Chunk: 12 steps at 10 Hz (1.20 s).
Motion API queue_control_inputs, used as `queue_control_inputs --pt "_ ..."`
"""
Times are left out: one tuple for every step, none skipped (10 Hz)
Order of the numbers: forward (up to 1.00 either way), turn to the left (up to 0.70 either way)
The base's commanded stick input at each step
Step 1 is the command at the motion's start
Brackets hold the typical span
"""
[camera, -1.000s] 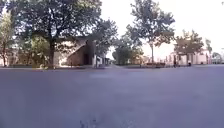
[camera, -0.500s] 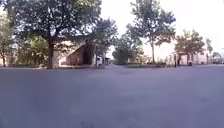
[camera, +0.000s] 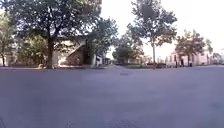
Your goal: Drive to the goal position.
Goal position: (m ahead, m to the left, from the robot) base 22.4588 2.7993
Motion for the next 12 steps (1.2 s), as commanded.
queue_control_inputs --pt "0.50 0.00" --pt "0.50 0.00" --pt "0.50 0.00" --pt "0.50 0.00" --pt "0.50 0.00" --pt "0.50 0.00" --pt "0.50 0.00" --pt "0.50 0.00" --pt "0.50 0.00" --pt "0.50 0.00" --pt "0.50 0.00" --pt "0.50 0.00"
